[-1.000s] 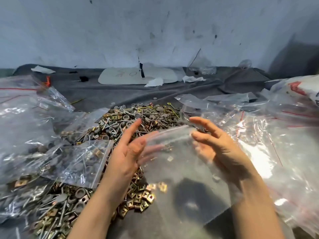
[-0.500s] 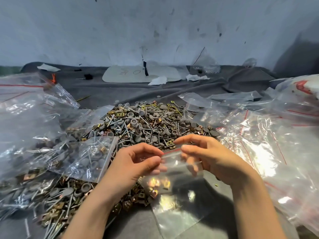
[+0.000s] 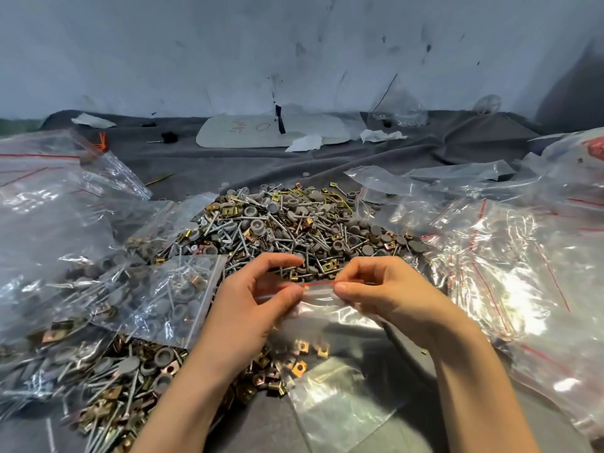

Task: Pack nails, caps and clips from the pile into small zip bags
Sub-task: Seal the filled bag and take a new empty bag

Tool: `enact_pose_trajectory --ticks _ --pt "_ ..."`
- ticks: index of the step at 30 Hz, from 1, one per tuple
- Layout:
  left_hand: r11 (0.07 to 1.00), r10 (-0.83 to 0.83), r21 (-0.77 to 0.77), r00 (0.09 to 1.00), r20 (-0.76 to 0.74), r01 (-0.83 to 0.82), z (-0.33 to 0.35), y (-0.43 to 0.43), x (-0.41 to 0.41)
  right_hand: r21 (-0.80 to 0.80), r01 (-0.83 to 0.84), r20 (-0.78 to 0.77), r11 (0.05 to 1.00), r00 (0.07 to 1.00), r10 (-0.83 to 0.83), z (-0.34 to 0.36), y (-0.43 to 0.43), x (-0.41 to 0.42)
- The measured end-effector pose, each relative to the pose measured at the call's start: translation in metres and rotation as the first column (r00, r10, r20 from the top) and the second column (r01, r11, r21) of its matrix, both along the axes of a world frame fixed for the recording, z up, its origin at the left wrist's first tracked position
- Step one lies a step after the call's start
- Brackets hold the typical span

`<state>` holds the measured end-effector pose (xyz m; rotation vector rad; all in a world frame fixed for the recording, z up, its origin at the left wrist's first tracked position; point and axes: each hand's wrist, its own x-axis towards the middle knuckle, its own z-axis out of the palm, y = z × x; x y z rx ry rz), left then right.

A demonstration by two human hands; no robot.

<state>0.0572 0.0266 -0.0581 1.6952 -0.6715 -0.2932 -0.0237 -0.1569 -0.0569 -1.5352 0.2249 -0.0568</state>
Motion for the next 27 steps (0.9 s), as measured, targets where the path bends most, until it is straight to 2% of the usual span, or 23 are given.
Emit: enact_pose_trajectory --ticks 3,10,14,19,27 --pt "1.0 -0.018 -0.021 1.0 -0.021 0.018 0.001 -0.001 0.001 0.016 -0.013 0.033 1.0 0.999 0.013 -0.002 -0.001 0.0" --pt "0.999 -0.046 -0.008 0.998 0.043 0.046 -0.001 -0.001 0.002 0.078 0.019 0.078 0.997 0.997 -0.025 0.003 0.007 0.002" --pt "0.993 -0.115 0.005 0.991 0.064 0.114 -0.001 -0.001 -0.001 0.114 0.028 0.055 0.993 0.998 -0.034 0.004 0.01 0.003" --pt "0.982 -0.188 0.036 0.979 0.08 0.186 0.0 0.0 -0.002 0.111 0.008 0.114 0.994 0.993 -0.021 0.004 0.01 0.002" --pt "0.984 -0.176 0.059 0.979 0.103 0.17 -0.002 -0.002 -0.001 0.103 -0.046 0.131 0.994 0.991 0.032 0.002 0.007 0.0"
